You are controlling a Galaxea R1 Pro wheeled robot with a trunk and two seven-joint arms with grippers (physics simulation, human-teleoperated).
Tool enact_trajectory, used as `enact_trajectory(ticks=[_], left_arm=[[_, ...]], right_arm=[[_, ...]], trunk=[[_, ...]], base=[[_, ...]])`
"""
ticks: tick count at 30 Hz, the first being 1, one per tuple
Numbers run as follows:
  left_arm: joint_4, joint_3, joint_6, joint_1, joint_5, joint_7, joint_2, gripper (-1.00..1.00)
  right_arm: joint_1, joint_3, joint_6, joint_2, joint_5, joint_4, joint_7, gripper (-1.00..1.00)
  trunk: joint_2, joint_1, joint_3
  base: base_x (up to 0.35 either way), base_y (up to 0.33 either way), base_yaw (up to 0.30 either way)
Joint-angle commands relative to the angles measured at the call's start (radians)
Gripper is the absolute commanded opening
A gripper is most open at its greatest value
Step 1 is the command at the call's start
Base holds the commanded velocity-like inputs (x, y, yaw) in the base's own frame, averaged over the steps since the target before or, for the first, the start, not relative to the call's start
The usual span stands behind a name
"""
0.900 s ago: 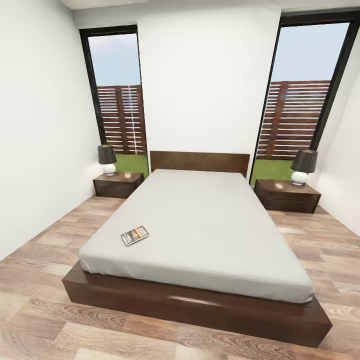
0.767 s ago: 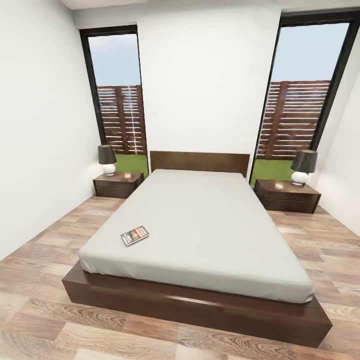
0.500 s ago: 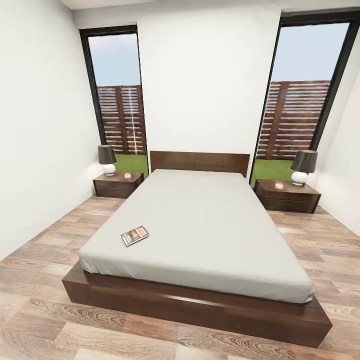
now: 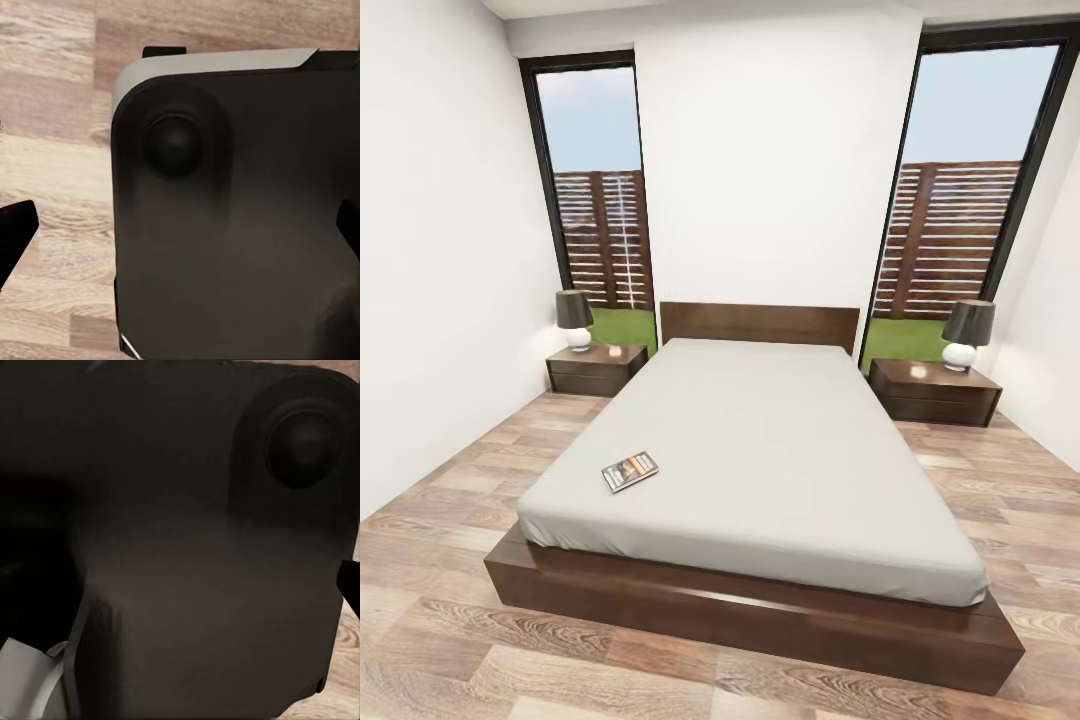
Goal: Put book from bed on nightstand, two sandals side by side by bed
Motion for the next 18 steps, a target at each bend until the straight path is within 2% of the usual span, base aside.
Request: enact_trajectory(ticks=[1,7,14,15,18], left_arm=[[-0.006,0.001,0.000,0.000,0.001,0.001,0.000,1.00],[-0.040,0.001,0.002,0.000,0.002,0.000,0.003,1.00],[-0.080,0.001,0.006,0.000,0.001,-0.001,0.005,1.00],[-0.364,0.001,0.007,0.000,0.001,-0.001,0.005,1.00],[-0.445,0.000,0.018,-0.001,0.000,0.001,0.003,1.00]], right_arm=[[-0.001,0.000,-0.012,-0.001,0.001,0.001,0.007,1.00],[-0.001,-0.009,-0.045,-0.021,-0.024,-0.023,0.041,1.00],[-0.001,-0.015,-0.084,-0.060,-0.063,-0.063,0.048,1.00],[-0.001,-0.015,-0.209,-0.093,-0.105,-0.214,0.048,1.00],[-0.001,-0.015,-0.165,-0.115,-0.161,-0.290,0.048,1.00]], trunk=[[0.000,0.000,-0.001],[0.000,0.000,-0.001],[0.000,0.000,-0.001],[0.000,0.000,-0.001],[0.000,0.000,-0.001]], base=[[0.000,0.000,0.000],[0.000,0.000,0.000],[0.000,0.000,0.000],[0.000,0.000,0.000],[0.000,0.000,0.000]])
